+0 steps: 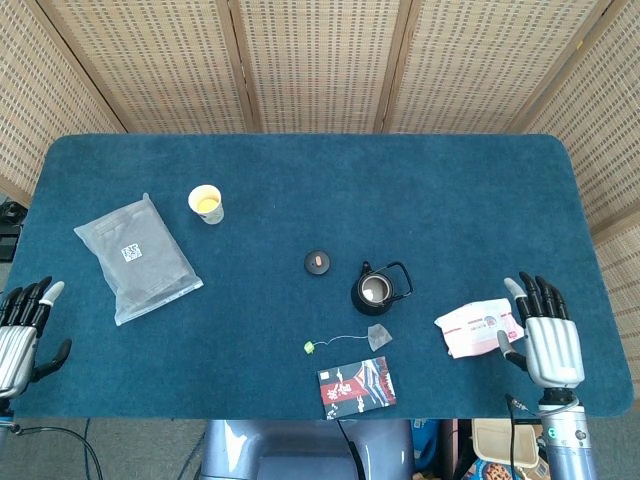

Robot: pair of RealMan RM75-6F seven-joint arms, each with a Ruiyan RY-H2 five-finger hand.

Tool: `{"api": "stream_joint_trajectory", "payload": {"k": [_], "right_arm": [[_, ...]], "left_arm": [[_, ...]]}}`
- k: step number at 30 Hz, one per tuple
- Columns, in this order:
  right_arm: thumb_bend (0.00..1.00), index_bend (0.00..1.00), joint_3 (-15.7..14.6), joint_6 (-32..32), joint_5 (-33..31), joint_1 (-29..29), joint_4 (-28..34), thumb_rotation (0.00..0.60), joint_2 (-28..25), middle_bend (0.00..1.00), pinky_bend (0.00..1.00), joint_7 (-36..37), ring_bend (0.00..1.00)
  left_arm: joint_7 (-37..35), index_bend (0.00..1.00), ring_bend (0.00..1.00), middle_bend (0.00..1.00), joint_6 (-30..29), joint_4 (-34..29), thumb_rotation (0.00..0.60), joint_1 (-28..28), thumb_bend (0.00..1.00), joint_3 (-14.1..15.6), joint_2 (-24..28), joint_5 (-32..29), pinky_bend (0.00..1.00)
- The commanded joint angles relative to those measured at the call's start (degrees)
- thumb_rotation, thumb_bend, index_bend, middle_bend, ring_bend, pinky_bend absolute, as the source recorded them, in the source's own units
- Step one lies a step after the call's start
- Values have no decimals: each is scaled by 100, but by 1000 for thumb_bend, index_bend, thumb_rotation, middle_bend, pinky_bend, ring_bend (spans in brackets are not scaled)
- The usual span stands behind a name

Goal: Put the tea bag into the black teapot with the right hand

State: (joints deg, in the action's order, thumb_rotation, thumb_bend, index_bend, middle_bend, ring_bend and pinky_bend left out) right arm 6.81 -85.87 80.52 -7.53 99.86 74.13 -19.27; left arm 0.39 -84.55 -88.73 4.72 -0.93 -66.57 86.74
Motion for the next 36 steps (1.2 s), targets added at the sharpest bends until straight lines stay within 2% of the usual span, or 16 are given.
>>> {"api": "stream_joint_trajectory", "payload": {"k": [1,8,16,19,26,32,36], "right_arm": [[509,156,3,8,34,-12,36,600,-25,165,141,30,4],[508,156,24,247,454,-254,396,600,-286,208,145,374,48],[509,180,94,800,778,-693,848,600,-558,308,265,736,169],[509,190,136,1212,834,-974,1099,600,-671,364,347,948,237],[508,222,314,2117,748,-1635,1464,600,-783,545,659,1277,485],[480,261,479,2892,418,-2221,1525,600,-650,670,789,1333,636],[449,297,587,3174,103,-2502,1447,600,-462,747,852,1208,748]], "left_arm": [[13,0,0,0,20,-11,600,6,414,0,9,-13,0],[82,0,0,0,91,-71,600,36,413,-9,51,-56,0],[120,0,0,0,158,-84,600,66,413,-35,72,-126,0],[142,0,0,0,175,-82,600,82,413,-63,92,-163,0],[175,0,0,0,164,-93,600,101,413,-127,166,-226,0],[194,0,0,0,162,-114,600,119,413,-160,208,-250,0],[199,0,0,0,157,-118,600,118,413,-170,235,-268,0]]}}
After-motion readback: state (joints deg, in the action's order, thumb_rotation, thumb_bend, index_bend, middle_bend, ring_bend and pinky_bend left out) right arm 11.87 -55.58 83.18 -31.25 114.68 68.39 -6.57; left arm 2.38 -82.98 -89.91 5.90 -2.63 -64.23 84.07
